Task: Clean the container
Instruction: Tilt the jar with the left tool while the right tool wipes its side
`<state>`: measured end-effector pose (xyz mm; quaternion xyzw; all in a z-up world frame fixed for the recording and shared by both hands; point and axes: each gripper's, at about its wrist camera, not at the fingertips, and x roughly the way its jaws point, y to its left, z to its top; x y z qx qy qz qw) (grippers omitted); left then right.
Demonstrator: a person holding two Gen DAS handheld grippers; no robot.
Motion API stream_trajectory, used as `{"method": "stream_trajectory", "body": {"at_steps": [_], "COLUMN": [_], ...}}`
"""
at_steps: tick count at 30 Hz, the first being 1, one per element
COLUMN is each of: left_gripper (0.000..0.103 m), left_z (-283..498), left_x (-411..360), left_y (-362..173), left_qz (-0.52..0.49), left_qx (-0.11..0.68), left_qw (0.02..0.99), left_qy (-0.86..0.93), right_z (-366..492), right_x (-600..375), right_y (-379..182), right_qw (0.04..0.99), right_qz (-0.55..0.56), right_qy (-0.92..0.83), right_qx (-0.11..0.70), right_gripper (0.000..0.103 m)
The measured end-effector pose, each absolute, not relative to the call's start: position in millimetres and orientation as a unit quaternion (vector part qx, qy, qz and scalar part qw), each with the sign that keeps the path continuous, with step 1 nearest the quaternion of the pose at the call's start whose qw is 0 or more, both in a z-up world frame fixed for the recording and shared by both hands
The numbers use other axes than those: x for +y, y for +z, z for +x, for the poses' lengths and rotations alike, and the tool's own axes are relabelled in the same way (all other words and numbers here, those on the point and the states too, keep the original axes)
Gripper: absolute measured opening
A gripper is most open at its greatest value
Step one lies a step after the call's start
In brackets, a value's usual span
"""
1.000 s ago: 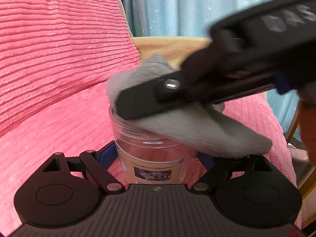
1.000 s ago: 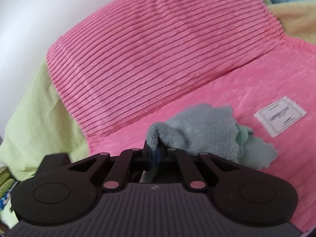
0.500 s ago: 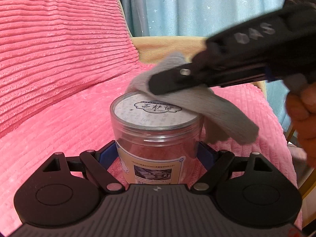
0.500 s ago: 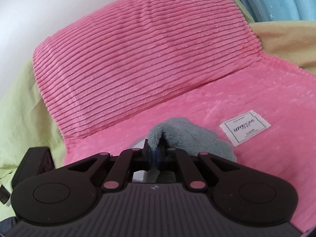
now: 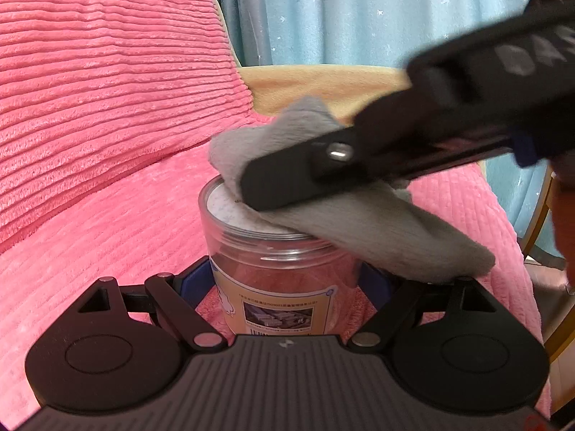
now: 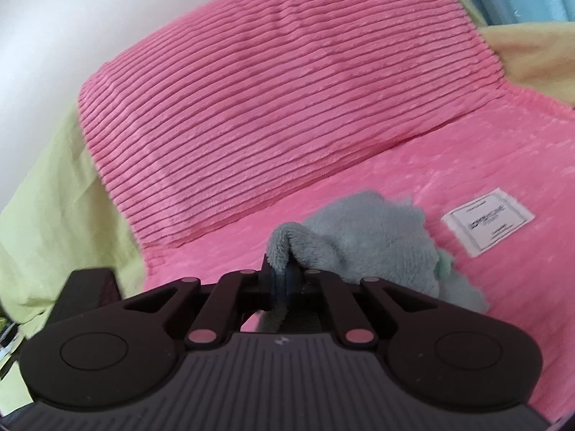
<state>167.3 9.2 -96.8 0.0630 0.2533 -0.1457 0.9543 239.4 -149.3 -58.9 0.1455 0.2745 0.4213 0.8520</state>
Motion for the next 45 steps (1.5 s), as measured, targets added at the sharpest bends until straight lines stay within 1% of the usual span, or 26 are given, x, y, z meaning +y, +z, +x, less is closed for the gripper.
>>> {"method": "stream_trajectory", "body": {"at_steps": [4,11,20,25,31,36,45], "left_gripper": [0.084,0.084,0.085,0.085,0.085,0.085,0.085], "left_z": [168.1,158.7,147.0,149.9,162.9,166.6,158.6], "left_x": [6.9,-3.0,-14.9,-18.0,-22.0,-24.4,-28.9], "left_y": [-95.2,-85.2,-72.8,-72.6,-77.5,-82.8,-79.3], "left_qz": [0.074,0.127,0.19,0.19,0.16,0.157,0.187], "left_qx": [0.255,0.264,0.273,0.273,0.249,0.237,0.234], "left_qw": [0.953,0.945,0.931,0.932,0.946,0.951,0.94], "left_qy": [-0.148,-0.148,-0.148,-0.146,-0.129,-0.12,-0.166], "right_z": [240.4,237.3,245.6,245.4,239.6,235.8,234.1], "right_x": [-159.8,-171.5,-182.1,-201.9,-216.4,-225.2,-210.3], "right_y": [-56.0,-54.9,-62.9,-61.4,-53.8,-49.6,-41.5], "right_qw": [0.863,0.868,0.885,0.895,0.9,0.902,0.891], "right_qz": [0.15,0.149,0.162,0.183,0.204,0.217,0.182], "right_qy": [0.401,0.393,0.334,0.31,0.307,0.311,0.358], "right_qx": [0.269,0.264,0.28,0.265,0.231,0.209,0.212], "right_gripper": [0.002,0.002,0.003,0.003,0.004,0.004,0.004]}}
